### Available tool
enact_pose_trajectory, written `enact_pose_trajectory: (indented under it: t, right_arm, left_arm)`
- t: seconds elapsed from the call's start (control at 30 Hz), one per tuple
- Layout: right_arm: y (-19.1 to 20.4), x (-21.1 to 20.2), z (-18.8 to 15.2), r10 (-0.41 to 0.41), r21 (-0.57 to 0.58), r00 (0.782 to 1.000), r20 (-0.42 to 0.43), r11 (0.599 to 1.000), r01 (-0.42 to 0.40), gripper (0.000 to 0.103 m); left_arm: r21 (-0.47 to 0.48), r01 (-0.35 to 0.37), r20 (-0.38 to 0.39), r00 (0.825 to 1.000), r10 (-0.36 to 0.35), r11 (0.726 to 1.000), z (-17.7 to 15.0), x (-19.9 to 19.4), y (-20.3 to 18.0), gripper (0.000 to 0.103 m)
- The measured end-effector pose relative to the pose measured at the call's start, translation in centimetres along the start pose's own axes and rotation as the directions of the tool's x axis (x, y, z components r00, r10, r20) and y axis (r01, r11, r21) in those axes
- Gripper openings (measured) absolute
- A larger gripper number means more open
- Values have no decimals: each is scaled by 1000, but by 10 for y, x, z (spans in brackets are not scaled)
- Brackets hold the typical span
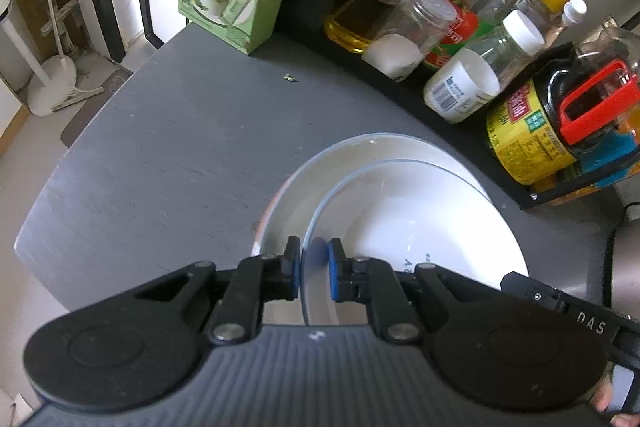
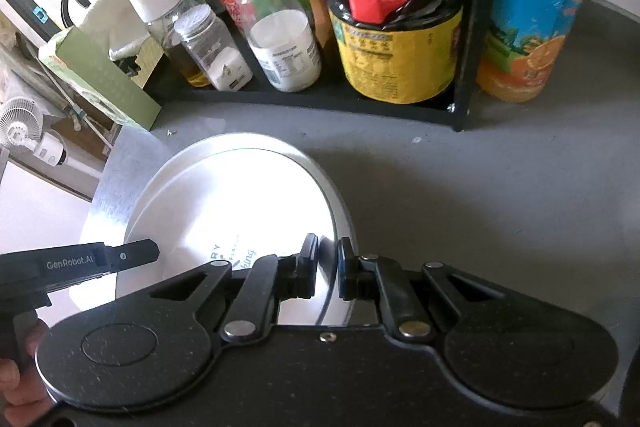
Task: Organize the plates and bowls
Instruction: 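Lower the 'Bakery' plate onto the 'Sweet' plate with both tools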
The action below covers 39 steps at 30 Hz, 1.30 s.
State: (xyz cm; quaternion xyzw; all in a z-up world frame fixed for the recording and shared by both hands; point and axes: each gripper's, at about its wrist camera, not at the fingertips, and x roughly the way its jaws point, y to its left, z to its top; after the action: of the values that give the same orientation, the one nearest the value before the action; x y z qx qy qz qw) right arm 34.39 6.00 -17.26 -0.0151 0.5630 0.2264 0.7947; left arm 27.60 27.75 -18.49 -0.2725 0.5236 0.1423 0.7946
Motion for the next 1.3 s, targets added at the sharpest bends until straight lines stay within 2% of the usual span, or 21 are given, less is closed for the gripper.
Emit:
enact_pose_trajectory:
  t: [0.17,0.33,0.57,0.83,1.2,1.23,1.3]
  right_arm:
    - [4,8,-2,-21,0,1000,-15,1000,21,11]
    - [0,9,2,-15,12,1000,-24,1000,15,11]
    - [-5,8,3,19,68,998,-65,998,-14,18]
    - [-10,2,-2,37,93,995,-88,995,-29,18]
    - [-21,-11,-8,56,100,996,-77,994,-48,20]
    - [-22,-11,-9,56,104,996,-75,993,-48,21]
    - [-23,-12,-11,52,111,996,-73,993,-44,29]
  left_arm:
    - [19,7,-3,1000,-7,1000,3,3,1,12]
    - [78,-13,9,1000,12,997,4,5,-6,13]
    - [98,-9,1,1000,9,995,5,8,-6,13]
    - [125,-28,25,999,25,992,1,8,-11,14]
    - [188,-63,14,998,62,980,3,11,-19,14]
    - [191,-68,10,998,68,979,3,10,-20,14]
    - [196,-84,14,996,83,977,4,7,-21,15]
